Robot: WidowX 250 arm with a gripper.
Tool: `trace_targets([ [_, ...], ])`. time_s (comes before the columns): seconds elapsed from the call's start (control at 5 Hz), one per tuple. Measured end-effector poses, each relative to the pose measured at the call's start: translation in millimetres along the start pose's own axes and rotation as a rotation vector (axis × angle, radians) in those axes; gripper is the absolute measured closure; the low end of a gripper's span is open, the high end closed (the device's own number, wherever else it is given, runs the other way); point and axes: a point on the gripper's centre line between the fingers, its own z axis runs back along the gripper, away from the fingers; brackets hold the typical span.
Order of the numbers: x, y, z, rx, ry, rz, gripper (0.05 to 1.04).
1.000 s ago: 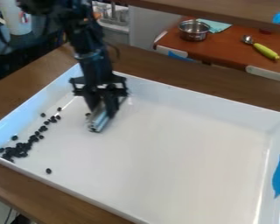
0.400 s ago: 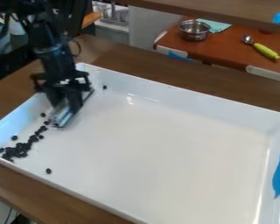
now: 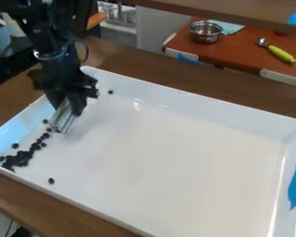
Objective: Sweep into pile
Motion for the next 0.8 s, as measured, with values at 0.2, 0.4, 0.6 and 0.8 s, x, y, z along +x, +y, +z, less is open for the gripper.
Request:
trace_targets([
  [0.2,-8.4,-15.1,14.7,-0.072,0.043,0.012,0.708],
  [0.4,-15.7,-34.7,24.9,-0.159,0.136,-0.022,0.708],
  [0.6,-34.9,-46.9,19.8,-0.164,0.165,-0.13,0.708],
  [0.8,-69.5,-46.9,13.5,-0.161,0.153,-0.231,0.708],
])
